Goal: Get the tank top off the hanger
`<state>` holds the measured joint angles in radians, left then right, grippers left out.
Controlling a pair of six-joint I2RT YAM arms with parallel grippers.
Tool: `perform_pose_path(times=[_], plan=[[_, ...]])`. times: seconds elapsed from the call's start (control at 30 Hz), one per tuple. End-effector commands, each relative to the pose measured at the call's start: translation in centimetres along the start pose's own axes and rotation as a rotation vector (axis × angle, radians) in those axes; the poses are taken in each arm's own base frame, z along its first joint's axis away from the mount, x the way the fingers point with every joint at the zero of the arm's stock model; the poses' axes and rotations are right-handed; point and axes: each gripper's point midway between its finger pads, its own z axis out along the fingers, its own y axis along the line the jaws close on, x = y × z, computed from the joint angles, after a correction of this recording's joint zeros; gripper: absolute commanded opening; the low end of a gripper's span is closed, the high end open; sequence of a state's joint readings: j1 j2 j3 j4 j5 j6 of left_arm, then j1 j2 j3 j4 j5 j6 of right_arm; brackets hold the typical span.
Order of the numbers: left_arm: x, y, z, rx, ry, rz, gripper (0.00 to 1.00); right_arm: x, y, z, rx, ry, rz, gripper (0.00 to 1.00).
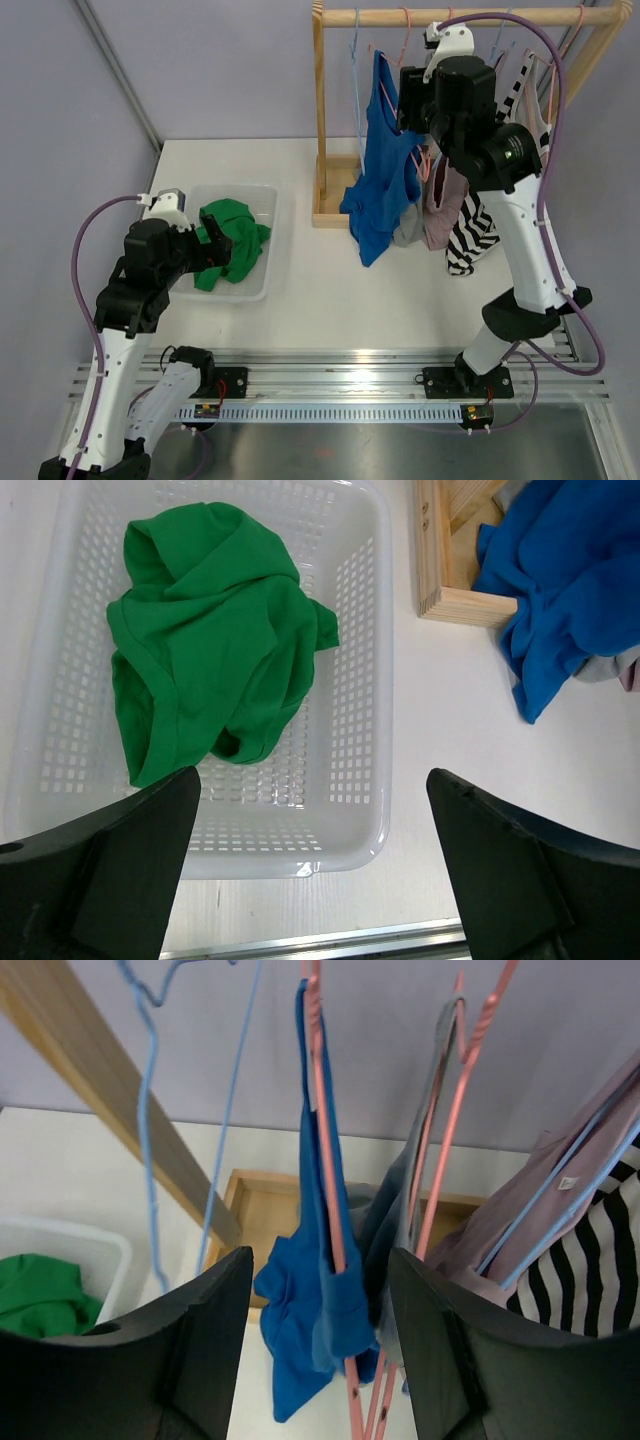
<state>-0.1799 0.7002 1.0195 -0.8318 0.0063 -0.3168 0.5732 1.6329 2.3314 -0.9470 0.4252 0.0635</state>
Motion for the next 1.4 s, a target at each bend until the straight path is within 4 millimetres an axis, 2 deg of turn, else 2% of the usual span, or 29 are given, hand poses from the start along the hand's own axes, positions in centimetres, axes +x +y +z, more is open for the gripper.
perform_pose_path(times=[0.0, 0.1, 0.2, 0.3, 0.37, 0.5, 0.77, 0.87, 1.23, 1.37], plan=[[-0.5, -1.4, 0.1, 0.079, -0.022, 0.027, 0.99, -0.7, -1.9, 1.0, 0.037, 0.012, -0.034, 0.64], [-0.4, -2.0, 0.0, 0.114, -0.017, 0.039, 0.99, -0.9, -1.5, 2.6, -0.024, 0.010, -0.020, 0.63], [-0.2, -2.1, 0.3, 0.120, -0.006, 0.044, 0.99, 0.0, -0.6, 4.4, -0.078, 0.041, -0.023, 0.63], [-0.1, -2.1, 0.4, 0.120, -0.006, 0.048, 0.99, 0.0, -0.6, 5.4, -0.079, 0.040, -0.032, 0.59], [-0.1, -2.2, 0.4, 0.123, -0.008, 0.048, 0.99, -0.2, -0.7, 6.1, -0.069, 0.029, -0.028, 0.48], [0.3, -2.7, 0.5, 0.156, 0.006, 0.059, 0.99, -0.2, -1.0, 7.5, -0.041, 0.017, -0.075, 0.44], [0.2, -2.9, 0.2, 0.161, 0.004, 0.068, 0.99, 0.2, -0.3, 8.3, -0.068, 0.026, -0.074, 0.08], [0.1, -3.0, 0.2, 0.164, 0.004, 0.069, 0.99, -0.8, -0.2, 7.6, -0.076, -0.004, -0.054, 0.00], [-0.2, -3.2, -0.2, 0.168, 0.002, 0.070, 0.99, -6.8, -1.3, 2.0, -0.081, -0.201, 0.068, 0.00], [-0.1, -3.2, -0.5, 0.172, 0.000, 0.072, 0.99, -7.9, -1.3, 0.6, -0.104, -0.232, 0.076, 0.00]])
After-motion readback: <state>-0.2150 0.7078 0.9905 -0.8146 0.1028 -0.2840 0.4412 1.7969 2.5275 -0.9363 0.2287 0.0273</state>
